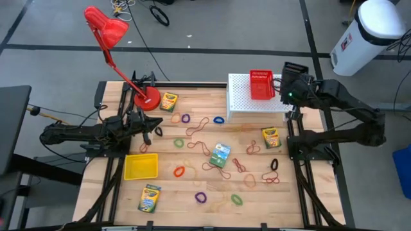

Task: Pick & Place Office Desk Supplies
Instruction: Put the black basket on the shelf, then put the yellow basket on the shelf

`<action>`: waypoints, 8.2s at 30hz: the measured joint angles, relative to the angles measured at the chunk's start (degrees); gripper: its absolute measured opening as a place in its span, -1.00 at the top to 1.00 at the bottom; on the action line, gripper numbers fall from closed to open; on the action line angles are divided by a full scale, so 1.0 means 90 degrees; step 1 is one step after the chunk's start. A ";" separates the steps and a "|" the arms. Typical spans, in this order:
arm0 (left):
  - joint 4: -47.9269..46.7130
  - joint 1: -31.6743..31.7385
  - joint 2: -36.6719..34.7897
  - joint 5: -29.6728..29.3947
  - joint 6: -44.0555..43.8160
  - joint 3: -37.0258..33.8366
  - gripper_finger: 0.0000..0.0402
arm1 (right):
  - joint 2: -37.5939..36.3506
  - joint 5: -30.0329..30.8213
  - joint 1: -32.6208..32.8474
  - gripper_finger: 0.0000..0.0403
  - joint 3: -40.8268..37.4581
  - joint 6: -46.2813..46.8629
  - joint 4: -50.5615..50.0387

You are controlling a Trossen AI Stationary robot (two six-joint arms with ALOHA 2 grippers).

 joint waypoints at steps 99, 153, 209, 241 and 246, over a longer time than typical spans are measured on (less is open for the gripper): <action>0.0001 0.0000 0.0001 0.0000 0.0000 -0.0001 0.87 | 0.0027 -0.1334 -0.2340 0.84 -0.1704 -0.3401 0.2156; 0.0001 0.0000 0.0000 0.0002 0.0001 -0.0001 0.87 | -0.0468 -0.2448 -0.2300 0.97 -0.1696 -0.0810 0.2269; 0.0001 0.0000 0.0011 -0.0021 0.0000 -0.0001 0.87 | 0.1447 -0.0219 -0.2103 0.97 -0.0927 0.3156 0.2375; 0.0001 0.0000 0.0013 -0.0022 0.0000 0.0001 0.87 | 0.1649 -0.1135 -0.2176 0.97 -0.0658 0.3290 0.2306; -0.0001 0.0000 0.0013 -0.0020 0.0000 0.0000 0.87 | 0.1647 -0.0518 -0.2196 0.97 -0.0633 0.3135 0.1827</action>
